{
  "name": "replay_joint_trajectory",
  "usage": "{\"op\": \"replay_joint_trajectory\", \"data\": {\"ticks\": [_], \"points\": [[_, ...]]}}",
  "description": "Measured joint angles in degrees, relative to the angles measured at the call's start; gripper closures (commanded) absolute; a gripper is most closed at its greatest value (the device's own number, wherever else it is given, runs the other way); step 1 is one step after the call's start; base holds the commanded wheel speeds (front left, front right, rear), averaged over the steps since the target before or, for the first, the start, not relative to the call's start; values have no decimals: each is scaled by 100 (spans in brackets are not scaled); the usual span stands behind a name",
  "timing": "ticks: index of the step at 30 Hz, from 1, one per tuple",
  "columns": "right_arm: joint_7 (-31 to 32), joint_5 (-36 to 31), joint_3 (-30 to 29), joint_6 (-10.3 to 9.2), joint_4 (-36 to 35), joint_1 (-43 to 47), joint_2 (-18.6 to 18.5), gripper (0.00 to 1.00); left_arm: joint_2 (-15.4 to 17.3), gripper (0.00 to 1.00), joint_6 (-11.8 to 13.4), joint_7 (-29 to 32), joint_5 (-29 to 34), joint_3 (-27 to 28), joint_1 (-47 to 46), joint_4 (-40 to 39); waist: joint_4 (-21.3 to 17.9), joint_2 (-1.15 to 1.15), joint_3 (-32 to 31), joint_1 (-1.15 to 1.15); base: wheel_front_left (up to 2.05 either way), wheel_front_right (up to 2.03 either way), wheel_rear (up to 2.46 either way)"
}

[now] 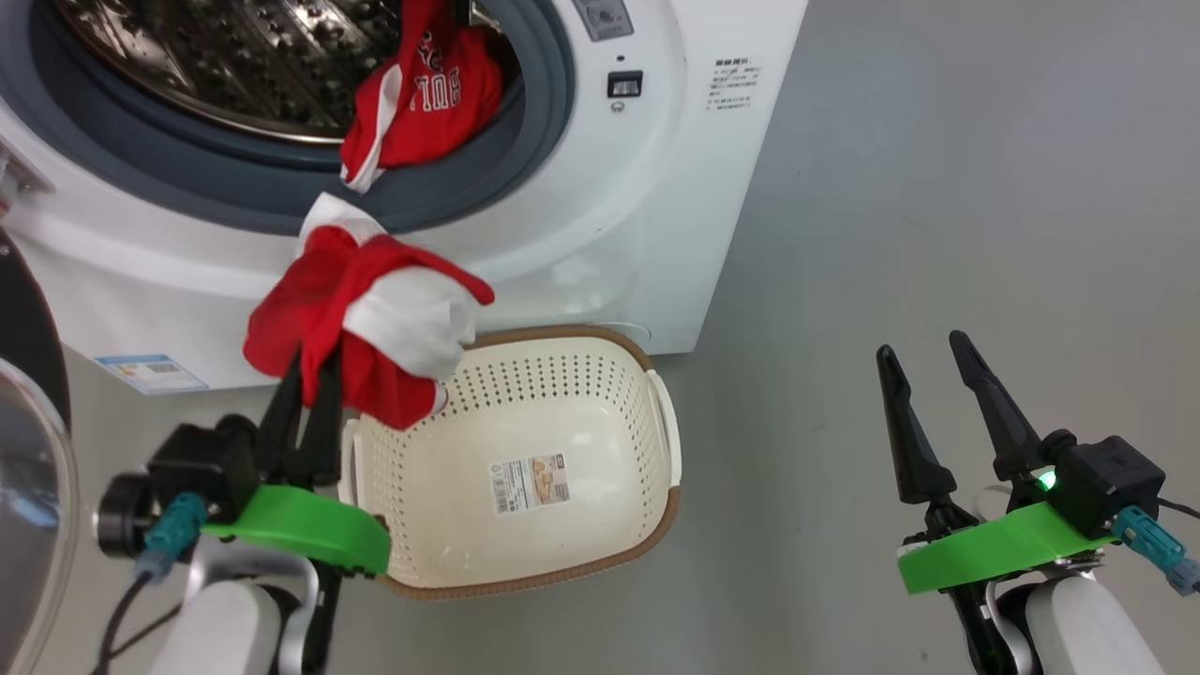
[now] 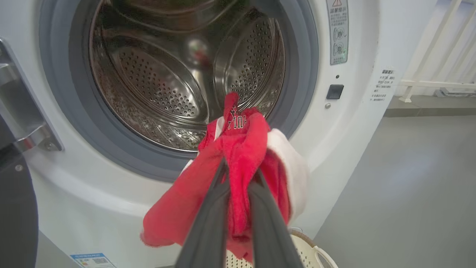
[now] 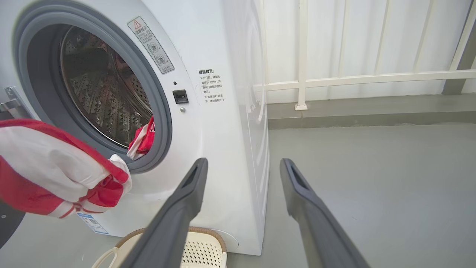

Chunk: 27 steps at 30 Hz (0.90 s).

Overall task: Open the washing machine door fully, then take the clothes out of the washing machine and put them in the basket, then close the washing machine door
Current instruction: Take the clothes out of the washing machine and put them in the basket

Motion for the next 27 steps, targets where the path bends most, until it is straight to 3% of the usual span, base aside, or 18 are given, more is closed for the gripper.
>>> {"op": "replay_joint_trajectory", "data": {"ticks": [15,27], "points": [[0,8,60,-1,-65,-253,0,0,-416,100,-665,-464,-250,-133,-1066,3108,-99,0,528,0,0,0,0],[0,81,225,-1,-70,-476,0,0,-736,100,-1199,-211,-788,-73,-2217,5350,-310,0,1057,0,0,0,0]]}}
